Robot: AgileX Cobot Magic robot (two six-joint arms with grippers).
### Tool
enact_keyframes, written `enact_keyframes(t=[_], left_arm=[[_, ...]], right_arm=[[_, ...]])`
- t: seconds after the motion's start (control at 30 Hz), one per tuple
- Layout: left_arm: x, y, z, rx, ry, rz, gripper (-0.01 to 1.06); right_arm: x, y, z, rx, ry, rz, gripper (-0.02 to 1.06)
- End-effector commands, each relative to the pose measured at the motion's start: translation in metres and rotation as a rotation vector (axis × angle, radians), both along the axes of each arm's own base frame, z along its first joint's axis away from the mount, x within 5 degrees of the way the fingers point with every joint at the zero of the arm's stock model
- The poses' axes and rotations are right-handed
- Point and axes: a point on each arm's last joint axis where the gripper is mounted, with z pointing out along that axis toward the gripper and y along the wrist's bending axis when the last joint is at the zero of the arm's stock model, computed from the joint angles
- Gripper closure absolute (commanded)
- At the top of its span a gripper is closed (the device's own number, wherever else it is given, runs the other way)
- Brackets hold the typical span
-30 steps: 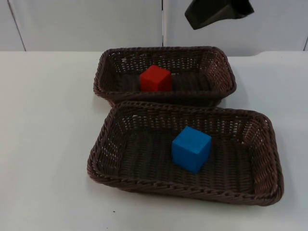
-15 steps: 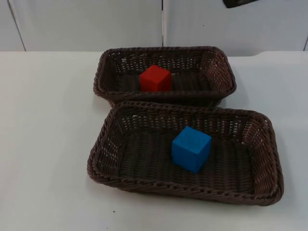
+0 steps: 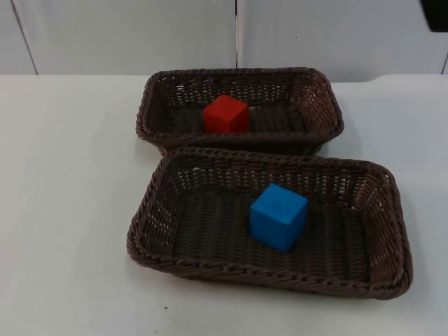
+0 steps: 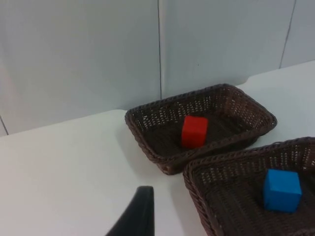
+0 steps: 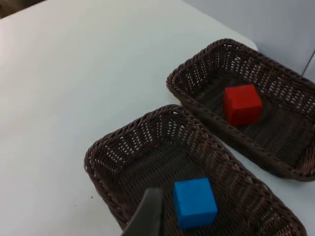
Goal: Pick up one cube with the left hand and place it into the upper basket. Pick up one cube with the right hand and place it into the lower basket.
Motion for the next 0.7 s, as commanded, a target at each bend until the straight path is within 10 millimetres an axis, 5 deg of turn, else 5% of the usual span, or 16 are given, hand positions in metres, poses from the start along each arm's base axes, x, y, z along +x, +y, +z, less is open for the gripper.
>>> enact_keyframes(t=[0.0,0.67], left_arm=[[-0.005,0.002,-0.003,0.003,0.009,-0.003,0.08],[-0.035,0.012,-0.024,0.045,0.098,-0.019,0.08]], right_arm=[[-0.008,-0.005,0.0,0.017,-0.012,0.0,0.22],[-0.068,-0.051,-0.02,0.069,-0.077,-0.003,0.22]])
